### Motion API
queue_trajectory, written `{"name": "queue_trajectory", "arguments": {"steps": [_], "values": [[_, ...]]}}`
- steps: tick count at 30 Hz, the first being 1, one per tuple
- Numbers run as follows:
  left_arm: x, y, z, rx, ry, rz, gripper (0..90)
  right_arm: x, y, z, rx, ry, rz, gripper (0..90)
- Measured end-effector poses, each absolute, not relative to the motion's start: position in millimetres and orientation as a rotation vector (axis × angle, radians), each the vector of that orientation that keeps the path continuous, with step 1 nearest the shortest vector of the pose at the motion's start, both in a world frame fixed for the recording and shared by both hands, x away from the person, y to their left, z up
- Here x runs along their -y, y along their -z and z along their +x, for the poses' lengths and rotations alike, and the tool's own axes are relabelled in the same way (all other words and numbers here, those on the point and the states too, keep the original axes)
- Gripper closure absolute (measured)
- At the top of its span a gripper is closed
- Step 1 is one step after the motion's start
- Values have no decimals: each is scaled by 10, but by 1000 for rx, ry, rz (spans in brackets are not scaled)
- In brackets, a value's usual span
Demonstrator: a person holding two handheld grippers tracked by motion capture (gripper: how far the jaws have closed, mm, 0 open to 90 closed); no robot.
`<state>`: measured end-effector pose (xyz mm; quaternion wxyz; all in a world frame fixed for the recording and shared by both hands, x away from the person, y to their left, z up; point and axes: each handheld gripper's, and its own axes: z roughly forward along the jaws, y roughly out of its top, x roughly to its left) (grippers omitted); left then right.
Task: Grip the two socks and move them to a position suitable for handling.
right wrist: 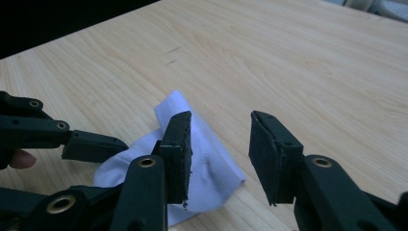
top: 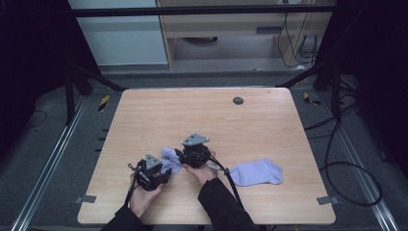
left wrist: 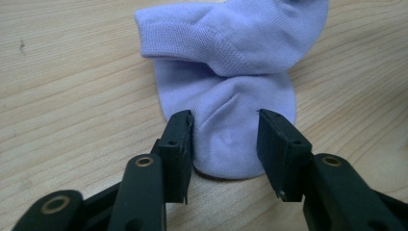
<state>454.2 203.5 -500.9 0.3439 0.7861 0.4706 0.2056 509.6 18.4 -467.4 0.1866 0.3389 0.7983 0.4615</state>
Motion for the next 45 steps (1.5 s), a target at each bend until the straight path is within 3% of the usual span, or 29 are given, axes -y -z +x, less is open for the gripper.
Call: {"name": "queue_trajectory", "arguments": {"steps": [5, 10, 15, 23, 30, 36, 41, 45], "values": [[-2033, 5014, 4540, -1208, -537, 2041, 622, -292, 4808, 5147, -2329, -1267, 944, 640], [-2042, 5008, 4551, -1202, -521, 2041, 751, -324, 4855, 5165, -2385, -1197, 969, 858], [-2064, 4988, 4562, -1202, -503, 2056, 823, -258, 4798, 5149, -2390, -1210, 988, 884], [-2118, 4909, 4567, -1149, -467, 2067, 831, 60, 4613, 5127, -2261, -1302, 1190, 886], [-2117, 4948, 4615, -1133, -493, 2116, 817, 153, 4789, 5271, -2245, -1190, 1324, 875], [-2151, 4941, 4620, -1154, -520, 2082, 709, 129, 4850, 5278, -2185, -1127, 1248, 718], [-2166, 4896, 4587, -1180, -522, 2040, 626, 122, 4783, 5229, -2209, -1204, 1165, 698], [-2123, 4921, 4560, -1189, -537, 2060, 614, 24, 4860, 5227, -2291, -1202, 1108, 680]]}}
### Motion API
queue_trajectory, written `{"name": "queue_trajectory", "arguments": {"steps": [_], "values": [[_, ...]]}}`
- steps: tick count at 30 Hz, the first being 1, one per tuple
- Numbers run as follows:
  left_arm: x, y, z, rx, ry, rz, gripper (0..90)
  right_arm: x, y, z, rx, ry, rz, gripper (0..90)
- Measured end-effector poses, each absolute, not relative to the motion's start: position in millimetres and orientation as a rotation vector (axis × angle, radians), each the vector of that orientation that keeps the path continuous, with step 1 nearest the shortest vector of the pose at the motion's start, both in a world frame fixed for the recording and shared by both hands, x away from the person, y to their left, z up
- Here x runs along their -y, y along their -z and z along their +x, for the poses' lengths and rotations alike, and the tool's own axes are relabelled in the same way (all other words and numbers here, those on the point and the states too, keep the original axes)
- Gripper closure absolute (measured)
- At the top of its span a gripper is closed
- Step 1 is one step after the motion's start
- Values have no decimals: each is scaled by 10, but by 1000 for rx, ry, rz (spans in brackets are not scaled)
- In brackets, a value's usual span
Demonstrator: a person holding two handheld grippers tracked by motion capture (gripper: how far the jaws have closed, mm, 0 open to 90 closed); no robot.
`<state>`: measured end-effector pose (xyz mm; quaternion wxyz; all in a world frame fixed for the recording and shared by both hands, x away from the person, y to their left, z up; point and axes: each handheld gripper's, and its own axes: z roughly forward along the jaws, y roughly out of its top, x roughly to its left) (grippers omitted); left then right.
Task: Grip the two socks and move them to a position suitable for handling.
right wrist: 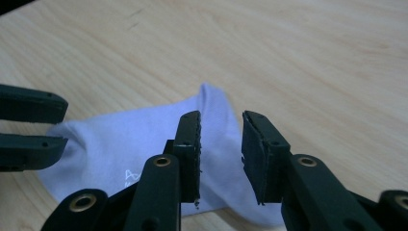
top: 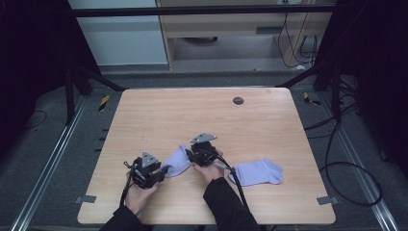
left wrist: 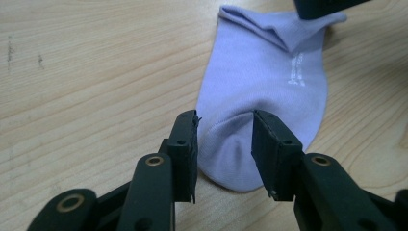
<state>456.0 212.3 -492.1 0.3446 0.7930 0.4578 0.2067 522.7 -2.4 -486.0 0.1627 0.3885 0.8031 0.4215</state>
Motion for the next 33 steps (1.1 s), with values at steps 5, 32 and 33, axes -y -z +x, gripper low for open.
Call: {"name": "queue_trajectory", "arguments": {"steps": [5, 32, 33], "values": [[-2092, 4975, 4574, -1207, -533, 2079, 667, -75, 4982, 5236, -2355, -1118, 1069, 748], [-2188, 4933, 4634, -1195, -530, 2086, 753, 387, 4831, 5318, -2118, -1150, 1347, 765], [-2200, 4929, 4637, -1203, -539, 2071, 734, 397, 4828, 5317, -2116, -1156, 1344, 754]]}}
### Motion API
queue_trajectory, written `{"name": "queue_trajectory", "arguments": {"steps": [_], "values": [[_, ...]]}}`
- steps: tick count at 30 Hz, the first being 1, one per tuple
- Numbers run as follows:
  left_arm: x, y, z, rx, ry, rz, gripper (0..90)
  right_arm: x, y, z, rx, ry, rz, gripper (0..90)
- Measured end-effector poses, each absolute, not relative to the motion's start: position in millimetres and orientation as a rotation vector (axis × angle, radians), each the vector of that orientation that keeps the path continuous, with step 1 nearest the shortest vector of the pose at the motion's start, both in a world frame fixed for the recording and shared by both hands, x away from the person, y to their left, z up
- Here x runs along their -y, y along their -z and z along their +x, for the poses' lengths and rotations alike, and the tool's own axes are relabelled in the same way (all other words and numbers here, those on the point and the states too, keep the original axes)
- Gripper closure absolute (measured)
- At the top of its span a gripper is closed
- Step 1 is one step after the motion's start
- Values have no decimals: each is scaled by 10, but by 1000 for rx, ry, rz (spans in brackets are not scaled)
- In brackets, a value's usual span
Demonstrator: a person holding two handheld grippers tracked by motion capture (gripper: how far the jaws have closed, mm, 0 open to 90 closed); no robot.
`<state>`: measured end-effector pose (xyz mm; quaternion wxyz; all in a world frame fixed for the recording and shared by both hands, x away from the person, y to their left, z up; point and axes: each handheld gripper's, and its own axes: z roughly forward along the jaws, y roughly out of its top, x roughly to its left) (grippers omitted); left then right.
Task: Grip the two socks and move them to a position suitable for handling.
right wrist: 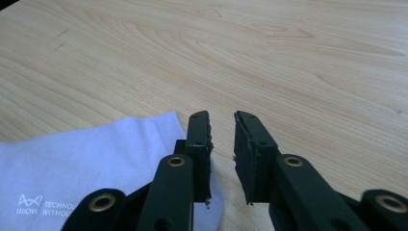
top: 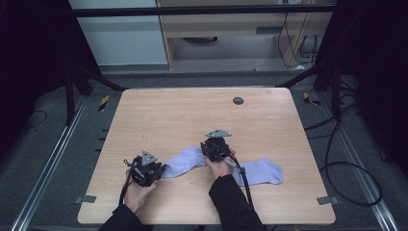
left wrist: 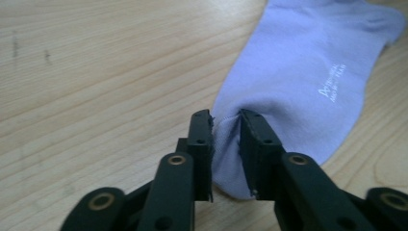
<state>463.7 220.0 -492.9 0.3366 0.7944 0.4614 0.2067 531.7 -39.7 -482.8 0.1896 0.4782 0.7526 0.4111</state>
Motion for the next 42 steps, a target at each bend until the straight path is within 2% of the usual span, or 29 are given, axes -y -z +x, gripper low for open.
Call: {"name": "queue_trajectory", "arguments": {"steps": [5, 11, 19, 22, 26, 36, 42], "values": [[-2248, 4878, 4618, -1236, -563, 2001, 613, 459, 4762, 5294, -2123, -1173, 1304, 707], [-2231, 4904, 4630, -1274, -583, 2018, 594, 457, 4835, 5275, -2207, -1136, 1284, 684], [-2224, 4967, 4653, -1337, -549, 2017, 688, 390, 5019, 5283, -2274, -1064, 1280, 742], [-2203, 4967, 4645, -1337, -542, 2018, 762, 377, 5017, 5261, -2277, -1060, 1286, 848], [-2192, 4954, 4633, -1335, -541, 2029, 867, 343, 5004, 5228, -2286, -1047, 1264, 873], [-2363, 4811, 4596, -1324, -572, 2044, 873, 327, 4820, 4909, -2326, -1124, 1227, 872], [-2441, 4851, 4566, -1347, -564, 2076, 857, 258, 4911, 4771, -2366, -1130, 1230, 867]]}}
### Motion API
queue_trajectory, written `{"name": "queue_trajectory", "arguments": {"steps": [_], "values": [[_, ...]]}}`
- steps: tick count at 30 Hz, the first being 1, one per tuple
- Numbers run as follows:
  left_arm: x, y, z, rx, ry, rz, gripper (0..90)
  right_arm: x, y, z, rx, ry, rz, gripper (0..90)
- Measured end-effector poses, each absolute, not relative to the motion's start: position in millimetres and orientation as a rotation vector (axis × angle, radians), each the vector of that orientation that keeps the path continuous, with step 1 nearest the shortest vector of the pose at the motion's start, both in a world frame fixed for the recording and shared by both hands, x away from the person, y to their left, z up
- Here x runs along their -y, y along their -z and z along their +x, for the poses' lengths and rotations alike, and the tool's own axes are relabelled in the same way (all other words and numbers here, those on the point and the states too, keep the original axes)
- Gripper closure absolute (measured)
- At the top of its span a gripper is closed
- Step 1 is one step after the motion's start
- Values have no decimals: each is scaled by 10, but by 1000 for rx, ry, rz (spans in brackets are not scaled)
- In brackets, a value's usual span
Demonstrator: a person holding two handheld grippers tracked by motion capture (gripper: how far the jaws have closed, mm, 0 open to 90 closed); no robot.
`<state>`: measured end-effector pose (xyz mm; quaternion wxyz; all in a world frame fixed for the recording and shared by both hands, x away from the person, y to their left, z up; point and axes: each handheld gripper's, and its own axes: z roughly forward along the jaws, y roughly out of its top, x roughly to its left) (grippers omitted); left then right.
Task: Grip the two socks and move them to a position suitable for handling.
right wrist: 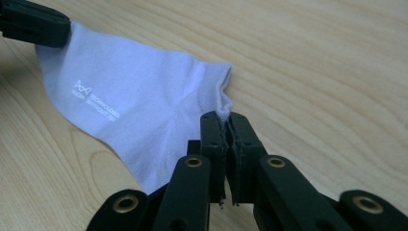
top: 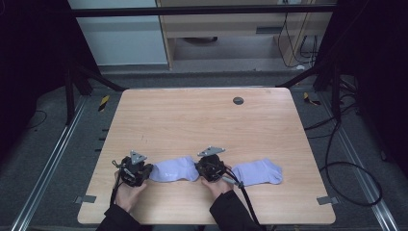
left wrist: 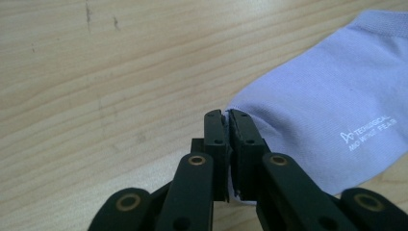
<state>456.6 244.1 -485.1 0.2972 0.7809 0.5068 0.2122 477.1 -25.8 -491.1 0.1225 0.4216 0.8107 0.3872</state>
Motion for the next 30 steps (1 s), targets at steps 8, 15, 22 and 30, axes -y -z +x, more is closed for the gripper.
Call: {"name": "queue_trajectory", "arguments": {"steps": [8, 15, 22, 30], "values": [[-2444, 4774, 4496, -1326, -609, 2010, 616, 342, 4927, 4727, -2318, -1194, 1227, 695], [-2367, 4631, 4476, -1299, -556, 1946, 489, 732, 4714, 4752, -2257, -1227, 1224, 555], [-2082, 4542, 4444, -1210, -521, 1977, 450, 1337, 4569, 4719, -2197, -1181, 1282, 505], [-1720, 4490, 4470, -1141, -474, 1998, 439, 2127, 4565, 4508, -2088, -1113, 1356, 432]]}}
